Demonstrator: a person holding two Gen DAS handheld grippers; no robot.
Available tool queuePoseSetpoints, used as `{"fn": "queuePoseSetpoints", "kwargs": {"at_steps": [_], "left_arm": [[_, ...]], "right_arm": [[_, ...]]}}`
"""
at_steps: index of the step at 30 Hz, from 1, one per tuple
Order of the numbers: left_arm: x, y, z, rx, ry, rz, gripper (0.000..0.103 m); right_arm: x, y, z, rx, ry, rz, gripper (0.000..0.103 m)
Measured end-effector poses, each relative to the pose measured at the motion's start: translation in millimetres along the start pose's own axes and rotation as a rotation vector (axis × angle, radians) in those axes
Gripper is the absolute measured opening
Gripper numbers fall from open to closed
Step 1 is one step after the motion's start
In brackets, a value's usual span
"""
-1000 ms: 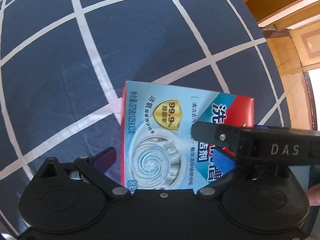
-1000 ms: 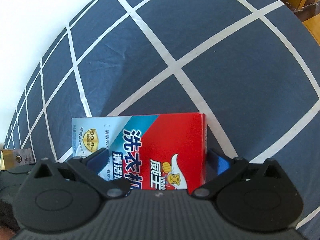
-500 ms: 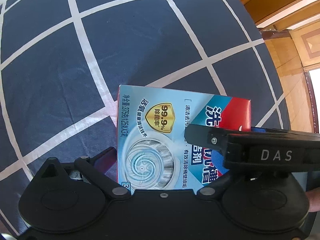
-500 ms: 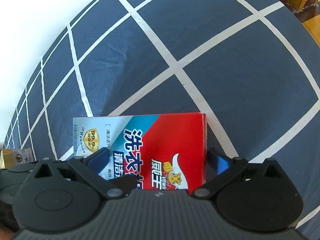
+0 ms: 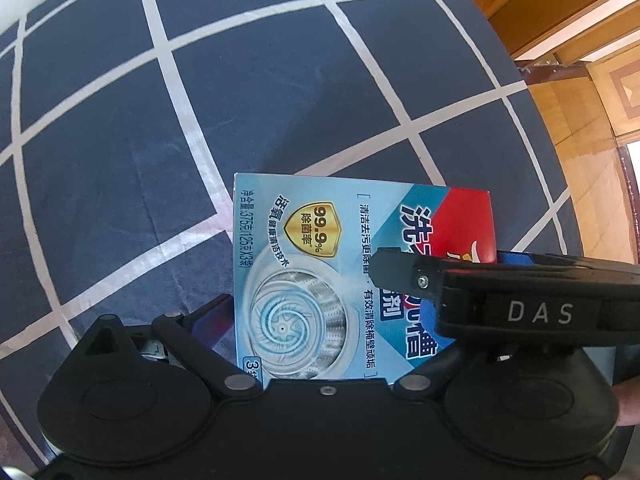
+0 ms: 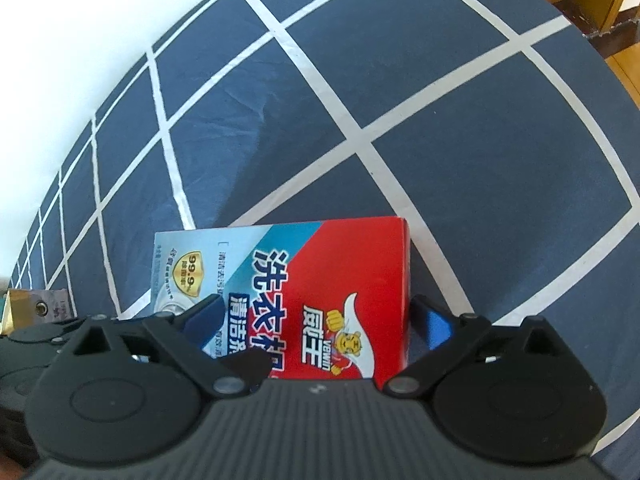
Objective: Organize objects
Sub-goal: 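Carry the detergent box with the right tool over the cardboard box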
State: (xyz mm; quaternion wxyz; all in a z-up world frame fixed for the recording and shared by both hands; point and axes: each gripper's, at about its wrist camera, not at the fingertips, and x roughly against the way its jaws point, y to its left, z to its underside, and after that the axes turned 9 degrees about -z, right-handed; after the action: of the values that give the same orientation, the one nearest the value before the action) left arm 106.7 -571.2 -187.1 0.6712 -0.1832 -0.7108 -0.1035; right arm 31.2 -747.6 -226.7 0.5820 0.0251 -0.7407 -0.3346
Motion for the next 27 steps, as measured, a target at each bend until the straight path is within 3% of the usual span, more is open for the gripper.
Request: {"fn": "queuePoseSetpoints", "kwargs": {"at_steps": [8,17,27], "left_arm": [[27,7,12,0.041,-0.047,-0.021,0.098],[82,32,39,0.104,-0.158,-0.061,0.097],[130,80,94,0.201,-0.247,-0.107,0.097]], "right_arm": [[16,17,6,0.054,-0.021,-0.017,0.097],[51,76,3,0.172,-0.060,-0.056,0.097],[60,144,49,0.314,-0.070,-0.097,0.097]]}}
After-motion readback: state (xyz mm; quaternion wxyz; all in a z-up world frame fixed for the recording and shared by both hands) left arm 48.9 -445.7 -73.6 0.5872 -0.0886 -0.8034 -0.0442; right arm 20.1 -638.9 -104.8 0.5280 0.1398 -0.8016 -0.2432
